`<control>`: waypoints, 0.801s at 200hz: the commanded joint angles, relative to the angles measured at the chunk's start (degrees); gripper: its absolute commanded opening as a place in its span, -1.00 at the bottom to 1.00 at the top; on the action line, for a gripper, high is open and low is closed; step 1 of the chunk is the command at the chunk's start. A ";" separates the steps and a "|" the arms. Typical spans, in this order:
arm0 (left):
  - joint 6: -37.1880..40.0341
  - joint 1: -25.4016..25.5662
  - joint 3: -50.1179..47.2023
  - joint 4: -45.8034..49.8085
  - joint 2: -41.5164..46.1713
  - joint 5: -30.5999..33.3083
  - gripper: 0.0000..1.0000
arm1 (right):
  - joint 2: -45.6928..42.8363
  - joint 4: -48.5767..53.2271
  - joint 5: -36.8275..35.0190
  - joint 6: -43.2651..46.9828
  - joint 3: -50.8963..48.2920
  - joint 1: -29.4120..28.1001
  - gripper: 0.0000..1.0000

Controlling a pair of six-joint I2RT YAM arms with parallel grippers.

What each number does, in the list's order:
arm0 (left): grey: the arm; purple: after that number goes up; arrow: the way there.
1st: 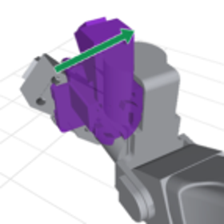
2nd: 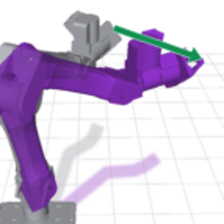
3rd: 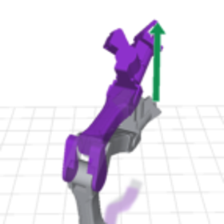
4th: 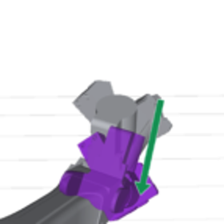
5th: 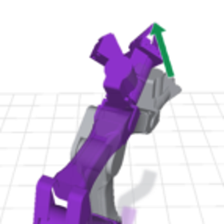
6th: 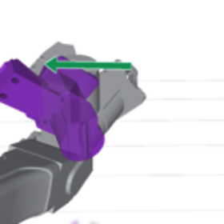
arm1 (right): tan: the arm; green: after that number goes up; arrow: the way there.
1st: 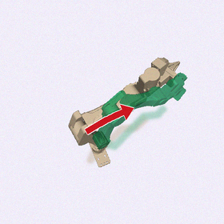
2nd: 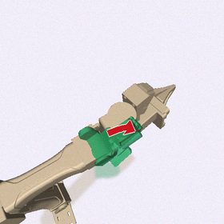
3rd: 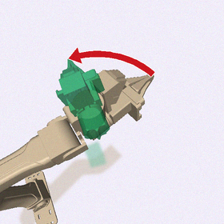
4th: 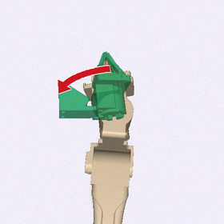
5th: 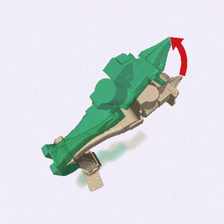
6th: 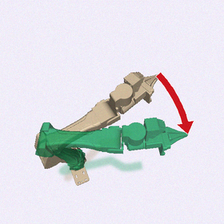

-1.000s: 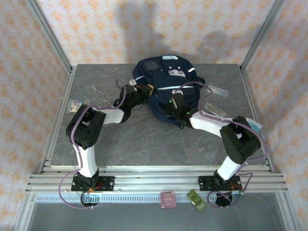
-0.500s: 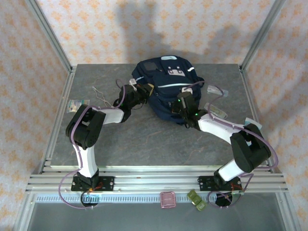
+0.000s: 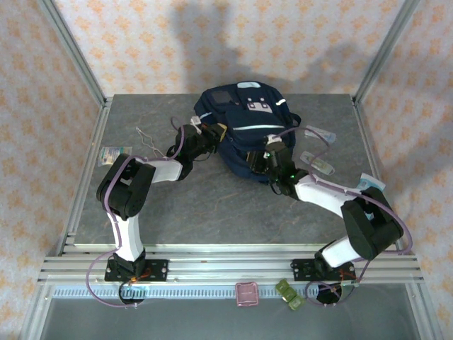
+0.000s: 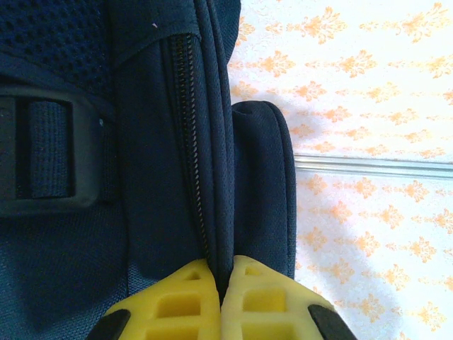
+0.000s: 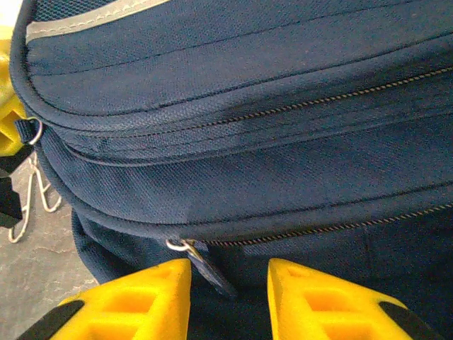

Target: Pack books, pencil case, and school supplies into a backpack

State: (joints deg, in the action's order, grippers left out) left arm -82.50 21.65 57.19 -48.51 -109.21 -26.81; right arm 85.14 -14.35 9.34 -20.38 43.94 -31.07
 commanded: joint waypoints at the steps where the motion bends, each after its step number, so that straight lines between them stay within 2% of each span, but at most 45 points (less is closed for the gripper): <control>1: -1.26 0.22 2.63 -10.53 4.67 -1.76 -1.00 | 3.04 -2.09 1.18 -1.02 2.91 0.04 -0.33; 77: -2.15 0.40 3.86 -11.12 4.18 -1.84 -1.00 | 6.13 -2.00 -3.26 -2.32 2.91 0.04 -0.28; 116: -2.57 0.39 4.29 -11.58 4.18 -1.41 -1.00 | 6.41 -3.69 -0.37 -4.56 1.00 -0.04 -0.52; 125: -2.58 0.39 4.44 -11.62 4.09 -1.41 -1.00 | 6.29 -4.70 -0.02 -5.20 0.09 -0.13 -0.48; 145: -2.58 0.43 4.94 -11.43 3.92 -1.65 -1.00 | 6.65 -6.41 0.12 -5.37 -0.40 -0.98 -0.27; 160: -2.75 0.59 5.06 -11.57 3.83 -1.74 -1.00 | 8.37 -7.21 -0.24 -5.64 0.74 -1.19 -0.22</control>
State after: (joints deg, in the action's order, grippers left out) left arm -83.61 21.76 57.95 -48.49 -109.21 -26.81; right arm 91.07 -19.20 10.31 -24.93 44.47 -31.38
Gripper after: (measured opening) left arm 0.046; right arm 0.376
